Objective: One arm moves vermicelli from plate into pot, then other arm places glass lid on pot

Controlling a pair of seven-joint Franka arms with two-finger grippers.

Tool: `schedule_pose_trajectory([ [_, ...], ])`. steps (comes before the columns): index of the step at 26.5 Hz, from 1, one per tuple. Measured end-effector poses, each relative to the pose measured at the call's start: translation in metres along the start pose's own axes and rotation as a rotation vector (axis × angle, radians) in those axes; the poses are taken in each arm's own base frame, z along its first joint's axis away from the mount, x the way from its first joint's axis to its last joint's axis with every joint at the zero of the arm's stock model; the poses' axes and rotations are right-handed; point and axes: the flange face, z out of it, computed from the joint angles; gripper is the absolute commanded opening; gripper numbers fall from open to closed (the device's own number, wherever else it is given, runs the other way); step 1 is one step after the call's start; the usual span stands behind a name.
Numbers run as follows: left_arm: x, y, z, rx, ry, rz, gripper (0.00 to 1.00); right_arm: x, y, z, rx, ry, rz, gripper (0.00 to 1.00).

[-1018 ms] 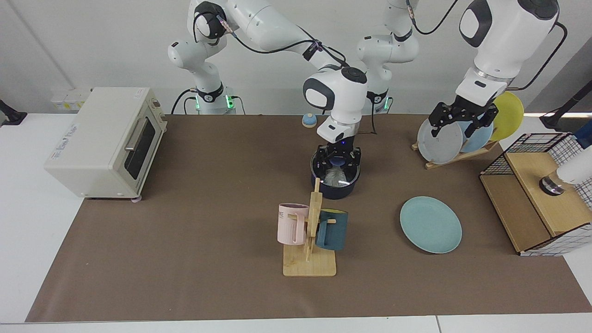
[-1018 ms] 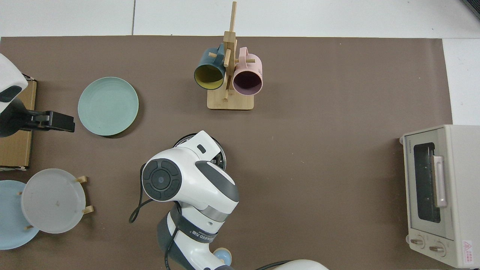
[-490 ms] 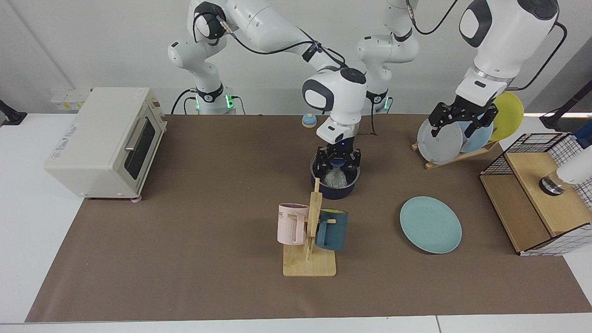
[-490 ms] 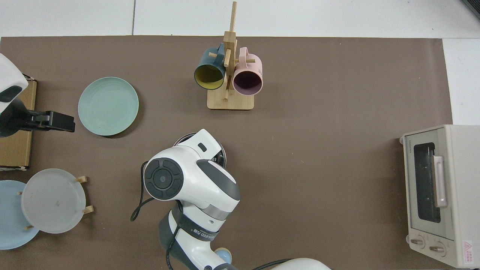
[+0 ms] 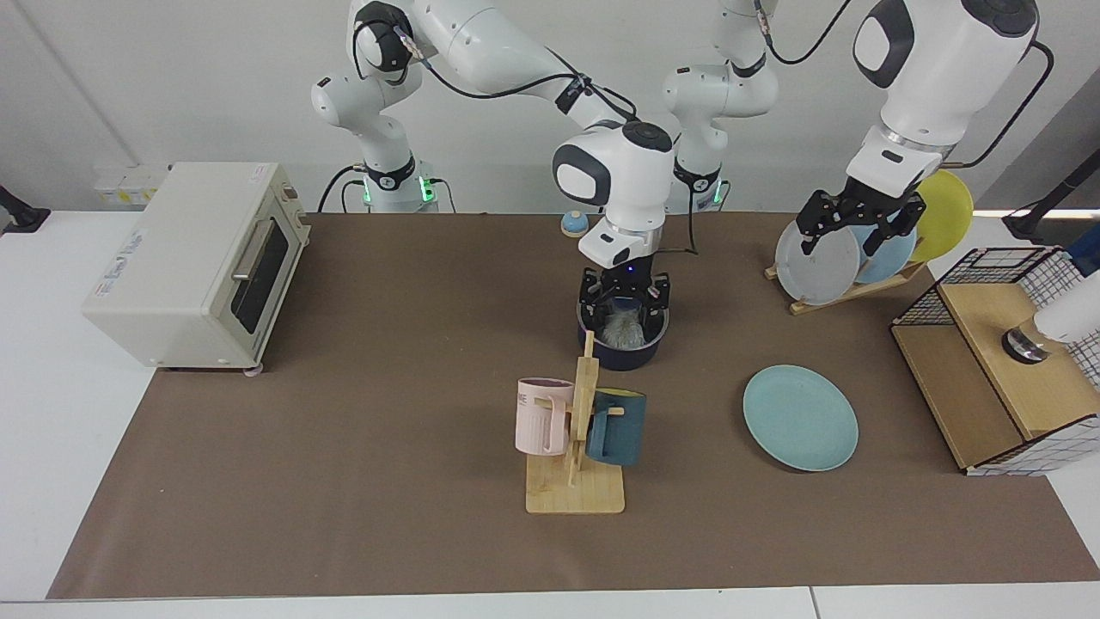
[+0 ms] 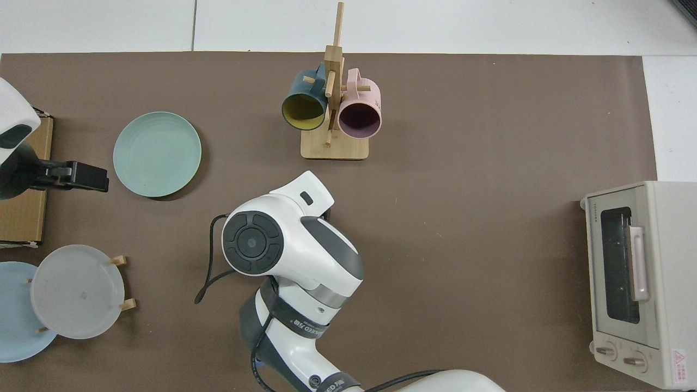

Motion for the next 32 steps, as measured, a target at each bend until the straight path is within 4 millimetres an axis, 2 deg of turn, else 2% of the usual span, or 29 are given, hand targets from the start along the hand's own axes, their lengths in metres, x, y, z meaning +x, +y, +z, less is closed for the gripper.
schedule_pose_trajectory([
  [4,0.000,0.000,0.000,0.000,0.000,0.000,1.00,0.027,0.026,-0.033,-0.007,0.012,0.049,0.98],
  [9,0.000,0.000,0.000,0.000,0.000,0.000,1.00,0.051,0.058,-0.075,-0.018,0.022,0.081,0.98],
  [12,0.000,0.000,0.000,0.000,0.000,0.000,1.00,0.068,0.087,-0.097,-0.042,0.016,0.068,0.99],
  [14,0.000,0.000,0.000,0.000,0.000,0.000,1.00,0.082,0.113,-0.111,-0.064,0.005,0.064,0.98],
  [17,0.000,0.000,0.000,0.000,0.000,0.000,1.00,0.108,0.164,-0.132,-0.098,-0.015,0.073,0.99],
  [22,0.000,0.000,0.000,0.000,0.000,0.000,1.00,0.142,0.242,-0.154,-0.135,-0.039,0.067,0.99],
  [27,0.000,0.000,0.000,0.000,0.000,0.000,1.00,0.160,0.307,-0.169,-0.102,-0.085,0.036,0.99],
  [32,0.000,0.000,0.000,0.000,0.000,0.000,1.00,0.167,0.370,-0.177,-0.063,-0.132,0.019,0.99],
])
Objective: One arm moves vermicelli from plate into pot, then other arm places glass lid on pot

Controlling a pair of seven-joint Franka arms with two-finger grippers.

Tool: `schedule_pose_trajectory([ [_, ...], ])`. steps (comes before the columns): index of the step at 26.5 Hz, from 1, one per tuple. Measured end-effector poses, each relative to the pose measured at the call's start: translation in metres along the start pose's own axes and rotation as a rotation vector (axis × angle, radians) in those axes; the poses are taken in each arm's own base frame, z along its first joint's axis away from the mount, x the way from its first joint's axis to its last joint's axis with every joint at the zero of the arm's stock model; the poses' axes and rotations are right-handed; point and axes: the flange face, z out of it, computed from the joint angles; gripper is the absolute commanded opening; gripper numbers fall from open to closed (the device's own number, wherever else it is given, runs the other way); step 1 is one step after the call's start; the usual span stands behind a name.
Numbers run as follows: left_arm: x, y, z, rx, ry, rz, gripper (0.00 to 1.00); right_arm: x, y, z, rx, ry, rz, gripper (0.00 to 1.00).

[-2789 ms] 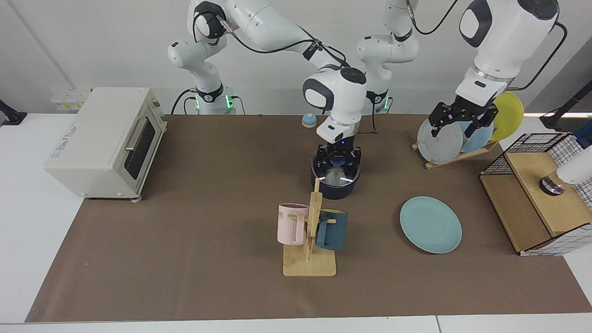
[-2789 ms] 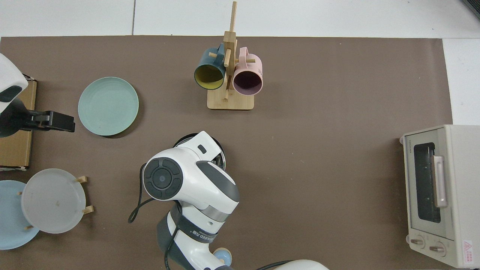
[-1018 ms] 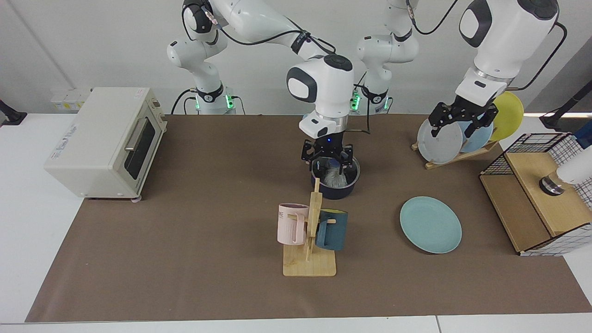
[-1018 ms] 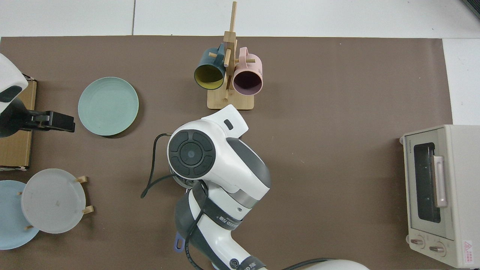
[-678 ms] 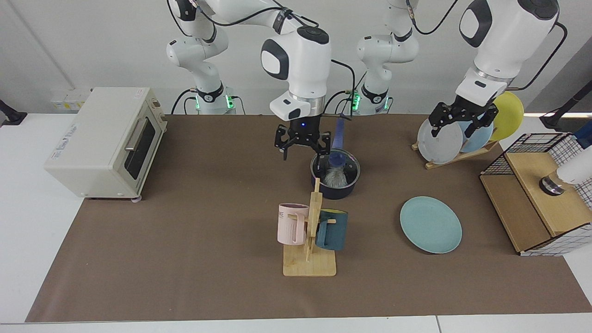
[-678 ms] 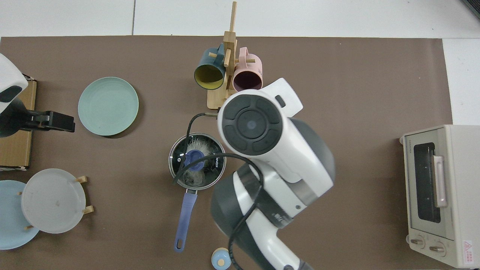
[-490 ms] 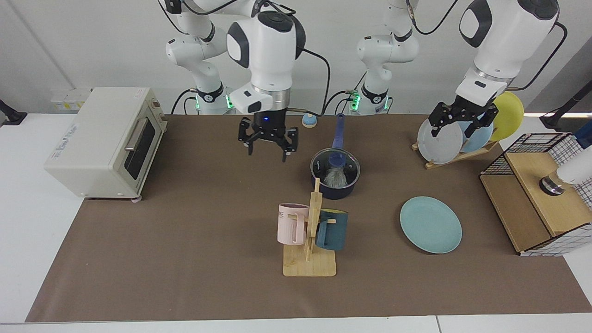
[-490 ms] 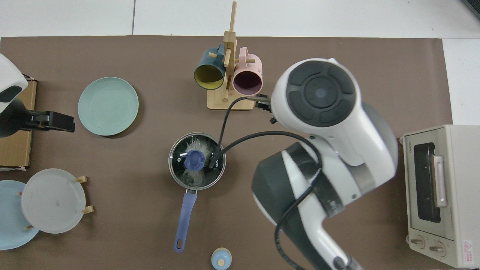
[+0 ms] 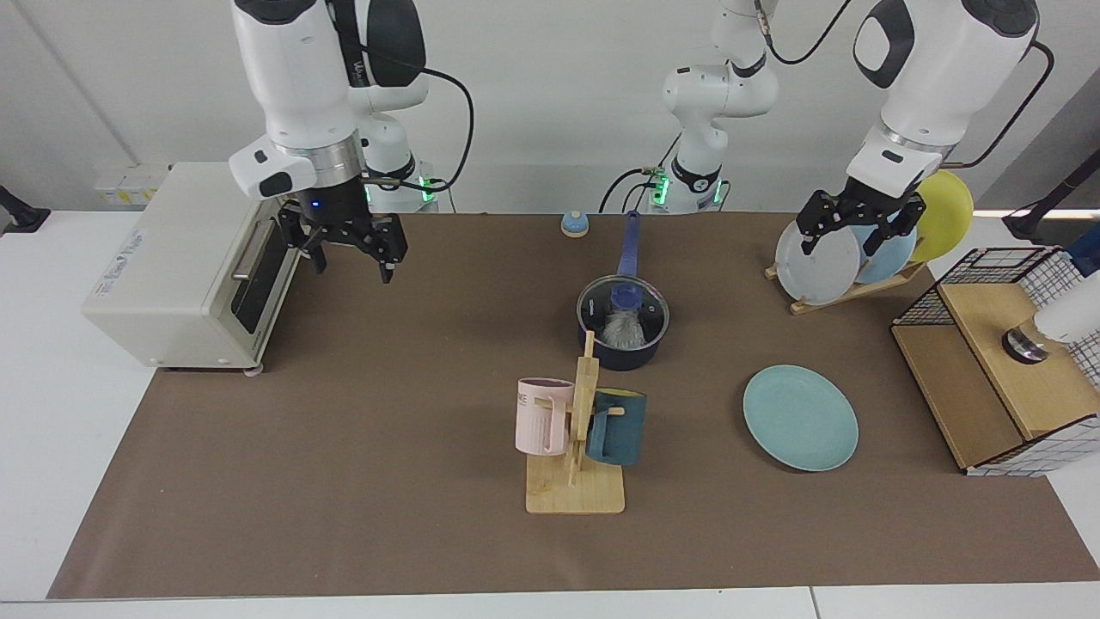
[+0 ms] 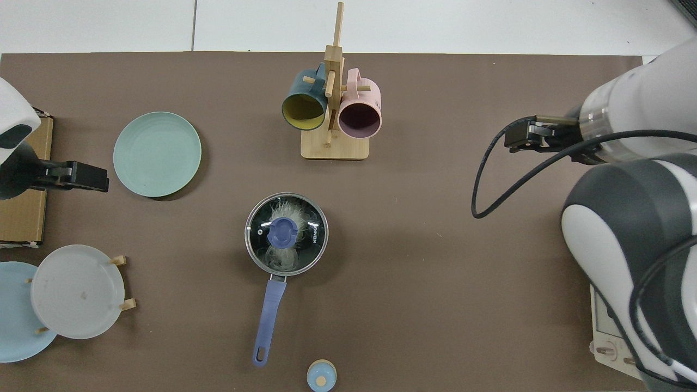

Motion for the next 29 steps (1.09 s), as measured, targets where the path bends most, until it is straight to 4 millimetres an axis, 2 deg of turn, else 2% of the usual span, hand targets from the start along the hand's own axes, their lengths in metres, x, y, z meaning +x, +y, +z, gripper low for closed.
schedule_pose_trajectory([
  [4,0.000,0.000,0.000,0.000,0.000,0.000,1.00,0.001,0.025,0.003,-0.006,-0.020,0.016,0.99],
  [11,0.000,0.000,0.000,0.000,0.000,0.000,1.00,-0.004,0.046,0.021,-0.022,-0.064,0.033,0.99],
  [29,0.000,0.000,0.000,0.000,0.000,0.000,1.00,-0.008,0.048,0.027,-0.026,-0.079,0.033,0.99],
])
